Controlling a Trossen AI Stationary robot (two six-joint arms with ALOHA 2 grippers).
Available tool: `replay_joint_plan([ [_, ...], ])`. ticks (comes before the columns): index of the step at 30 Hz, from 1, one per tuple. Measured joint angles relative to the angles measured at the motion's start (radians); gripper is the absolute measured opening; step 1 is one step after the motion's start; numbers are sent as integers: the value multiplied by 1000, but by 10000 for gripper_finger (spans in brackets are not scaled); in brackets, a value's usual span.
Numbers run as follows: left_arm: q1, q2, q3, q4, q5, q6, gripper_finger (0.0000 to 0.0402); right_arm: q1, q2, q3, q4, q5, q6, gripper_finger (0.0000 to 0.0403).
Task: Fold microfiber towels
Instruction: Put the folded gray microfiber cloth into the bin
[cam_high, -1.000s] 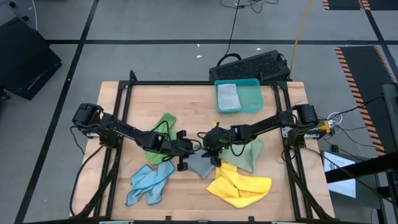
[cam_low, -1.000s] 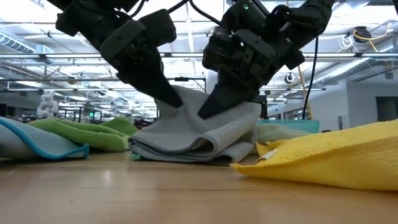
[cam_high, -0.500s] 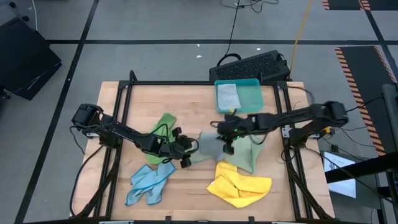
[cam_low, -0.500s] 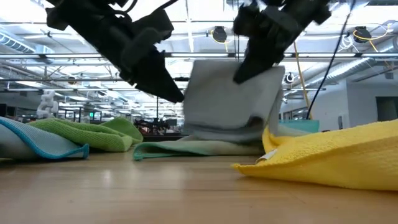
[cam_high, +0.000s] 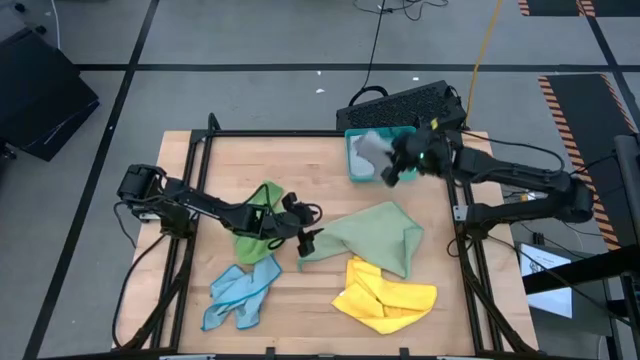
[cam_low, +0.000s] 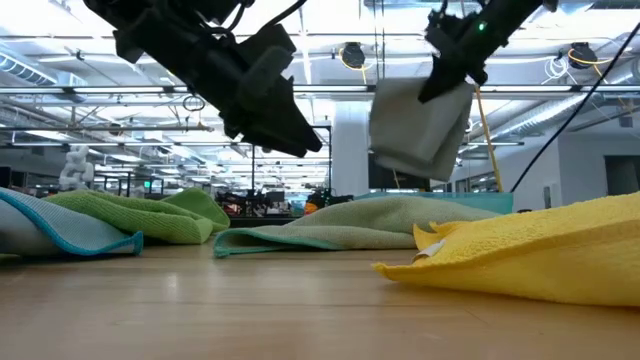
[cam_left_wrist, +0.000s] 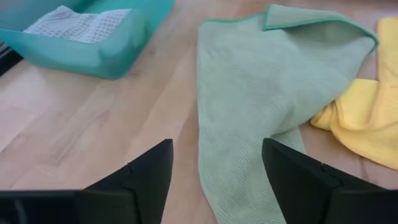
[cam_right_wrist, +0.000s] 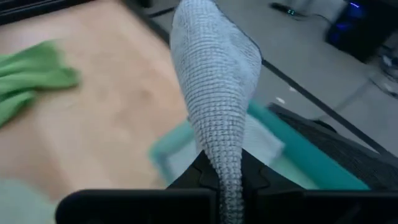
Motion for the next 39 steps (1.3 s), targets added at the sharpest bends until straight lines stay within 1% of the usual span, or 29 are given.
replay_joint_plan([
  [6, -1, 0, 0, 4, 5, 4, 224, -201, 62, 0, 63, -61, -35, 4],
  [9, 0, 0, 0, 8, 5, 25, 214, -285, 102, 0, 109, -134, -8, 4],
  [11, 0, 0, 0, 9, 5, 42, 208, -321, 128, -12, 162, -196, 32, 4],
  [14, 0, 0, 0, 11, 5, 71, 201, -335, 162, -27, 225, -264, 58, 4],
  [19, 0, 0, 0, 35, 5, 114, 192, -335, 189, -55, 237, -265, 79, 4],
  [24, 2, 0, 0, 65, 4, 162, 193, -343, 187, -125, 321, -267, 109, 4],
  [28, 12, 0, 0, 85, 13, 168, 191, -371, 188, -182, 382, -268, 134, 4],
  [29, 14, 0, 0, 85, 13, 168, 191, -378, 188, -191, 401, -280, 140, 4],
  [35, 21, 0, 0, 85, 13, 160, 192, -380, 187, -199, 533, -443, 190, 4],
  [39, 20, 0, 0, 85, 14, 159, 188, -380, 187, -199, 543, -460, 192, 4],
])
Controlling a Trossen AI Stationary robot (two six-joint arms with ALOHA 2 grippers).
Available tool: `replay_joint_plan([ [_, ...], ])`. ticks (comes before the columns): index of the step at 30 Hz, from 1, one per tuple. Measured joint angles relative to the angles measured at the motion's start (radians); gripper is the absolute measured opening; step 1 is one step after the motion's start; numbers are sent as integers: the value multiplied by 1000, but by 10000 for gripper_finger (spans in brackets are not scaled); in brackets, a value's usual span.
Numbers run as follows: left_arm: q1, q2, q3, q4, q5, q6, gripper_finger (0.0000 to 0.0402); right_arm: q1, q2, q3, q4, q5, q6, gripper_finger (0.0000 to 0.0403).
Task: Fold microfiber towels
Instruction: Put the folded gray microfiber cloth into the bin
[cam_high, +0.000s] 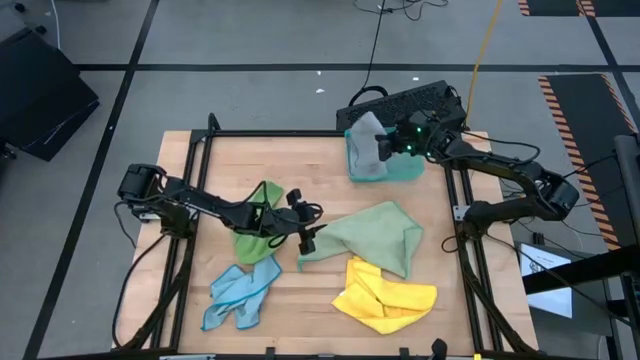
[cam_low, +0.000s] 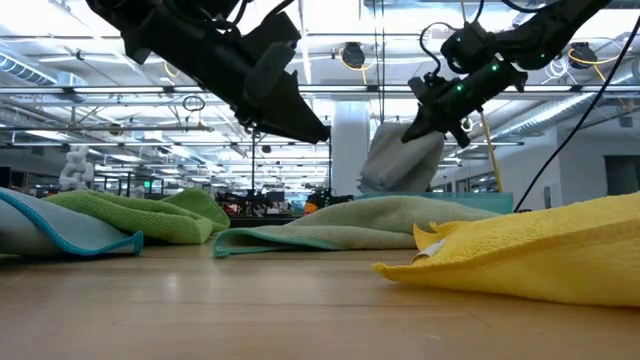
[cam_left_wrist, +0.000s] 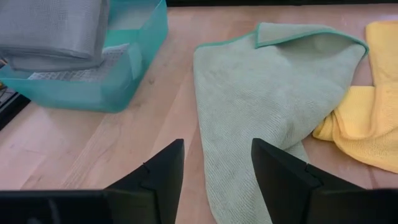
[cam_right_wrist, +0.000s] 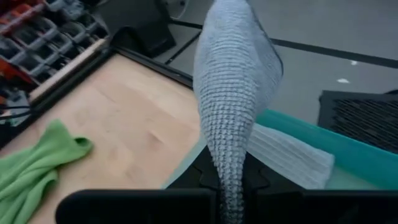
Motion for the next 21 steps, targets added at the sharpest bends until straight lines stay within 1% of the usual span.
replay_joint_plan([
  [3, 0, 0, 0, -1, 1, 0, 191, -12, 0, -5, -34, 17, -4, 4],
  [6, 0, 0, 0, -1, 1, 0, 190, -22, 0, -48, -37, 26, 0, 4],
  [10, 0, 0, 0, -1, 1, 0, 187, -38, 0, -106, -40, 130, 0, 4],
  [12, 0, 0, 0, -1, 1, 0, 187, -49, 0, -123, -50, 152, -4, 4],
  [15, 0, 0, 0, -2, 1, 0, 187, -55, 0, -125, -87, 165, -24, 4],
  [21, 0, 0, 0, -2, 1, 0, 186, -55, 0, -126, -161, 299, -59, 4],
])
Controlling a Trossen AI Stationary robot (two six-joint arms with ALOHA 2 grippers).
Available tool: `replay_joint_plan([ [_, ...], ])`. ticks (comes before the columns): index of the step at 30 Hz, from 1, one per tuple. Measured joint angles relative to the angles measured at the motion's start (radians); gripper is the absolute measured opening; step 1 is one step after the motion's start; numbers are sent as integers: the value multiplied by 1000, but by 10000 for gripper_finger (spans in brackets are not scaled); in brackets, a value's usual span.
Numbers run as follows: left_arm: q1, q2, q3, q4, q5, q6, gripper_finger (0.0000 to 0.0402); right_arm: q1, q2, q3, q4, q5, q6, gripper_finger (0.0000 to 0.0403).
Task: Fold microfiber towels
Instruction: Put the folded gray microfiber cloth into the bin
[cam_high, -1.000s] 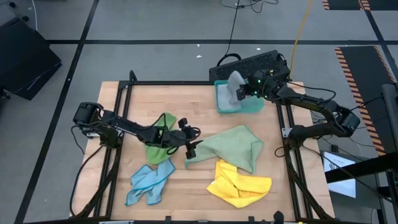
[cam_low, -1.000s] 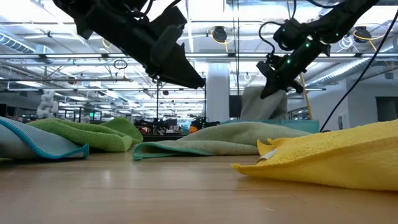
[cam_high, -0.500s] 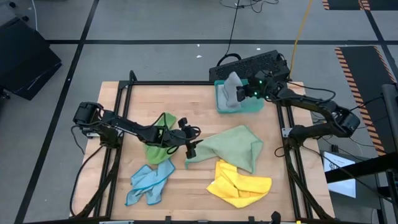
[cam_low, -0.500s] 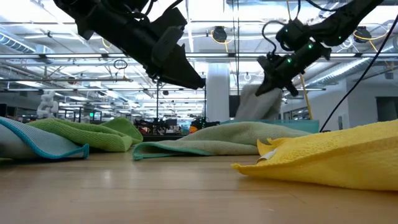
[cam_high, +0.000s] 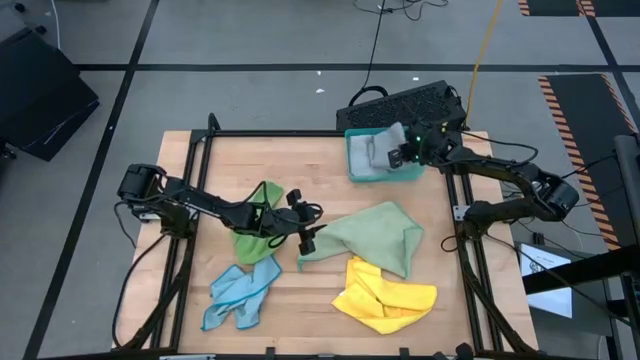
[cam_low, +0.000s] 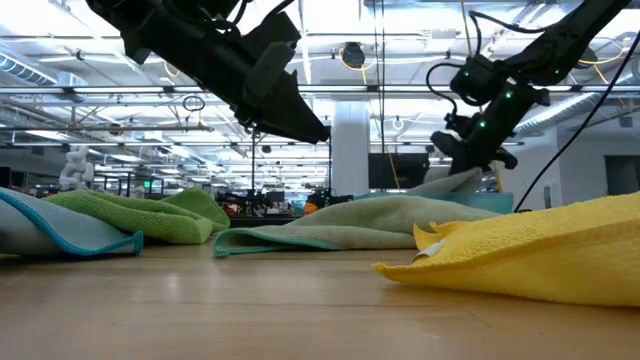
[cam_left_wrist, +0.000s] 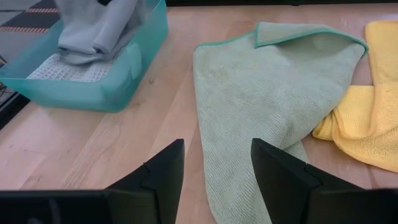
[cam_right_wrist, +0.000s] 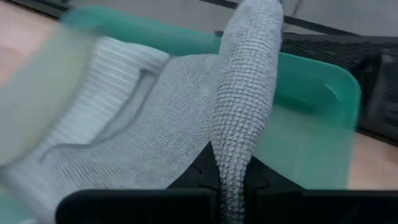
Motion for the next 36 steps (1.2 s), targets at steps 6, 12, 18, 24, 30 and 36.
replay_joint_plan([
  [6, 0, 0, 0, 0, 0, 0, 186, -2, 0, 0, -69, 62, -48, 4],
  [12, 0, 0, 0, 0, 0, 0, 186, -5, 0, 0, -72, 87, -56, 19],
  [18, 6, 0, 0, 0, 0, 0, 186, -10, 6, 0, -70, 92, -75, 73],
  [24, 9, 0, 0, 0, 0, -6, 187, -18, 3, 2, -76, 154, -97, 160],
  [30, 9, 0, 0, 0, 0, -6, 186, -11, -34, 94, -198, 135, -124, 224],
  [36, 10, 0, 0, 1, 0, 1, 186, 23, -13, 194, -341, -79, -81, 200],
])
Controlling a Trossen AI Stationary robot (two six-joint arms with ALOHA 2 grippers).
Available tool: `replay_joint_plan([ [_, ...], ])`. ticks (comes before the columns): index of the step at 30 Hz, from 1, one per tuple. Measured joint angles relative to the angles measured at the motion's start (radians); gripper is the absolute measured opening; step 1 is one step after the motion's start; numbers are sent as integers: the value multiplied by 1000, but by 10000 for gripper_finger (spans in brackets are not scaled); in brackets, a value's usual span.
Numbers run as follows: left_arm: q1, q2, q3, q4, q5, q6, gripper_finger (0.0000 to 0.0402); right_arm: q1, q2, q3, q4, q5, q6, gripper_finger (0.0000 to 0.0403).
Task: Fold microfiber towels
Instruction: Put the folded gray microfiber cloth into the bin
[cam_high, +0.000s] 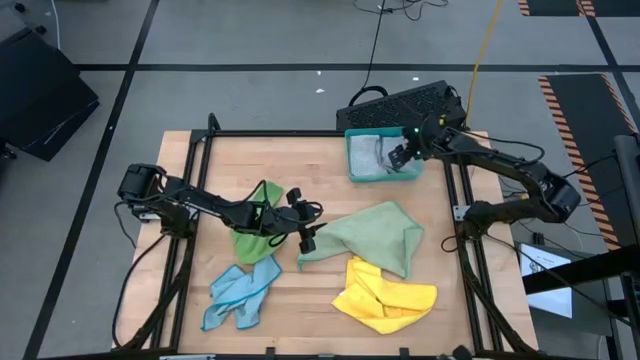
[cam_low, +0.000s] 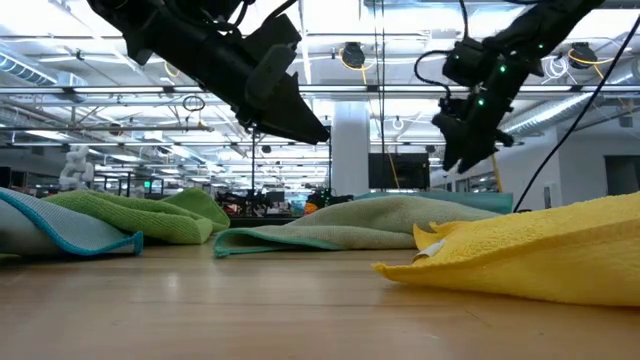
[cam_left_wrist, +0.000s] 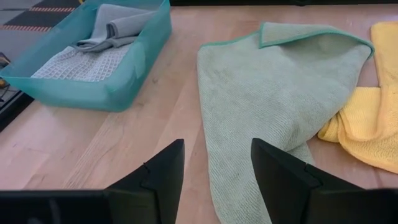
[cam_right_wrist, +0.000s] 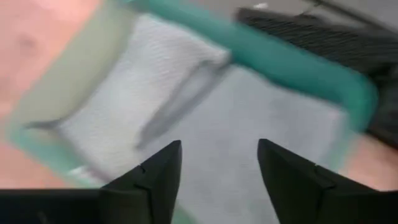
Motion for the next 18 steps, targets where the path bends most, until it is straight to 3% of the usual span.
replay_joint_plan([
  [4, 9, 0, 0, 12, 7, 19, 186, -3, 73, 15, -14, -101, -36, 141],
  [12, 36, 0, 0, 48, 33, 24, 186, 0, 242, 48, -24, -102, -89, 12],
  [18, 36, 0, 0, 45, 47, 24, 186, -8, 345, 54, -26, -53, -105, 15],
])
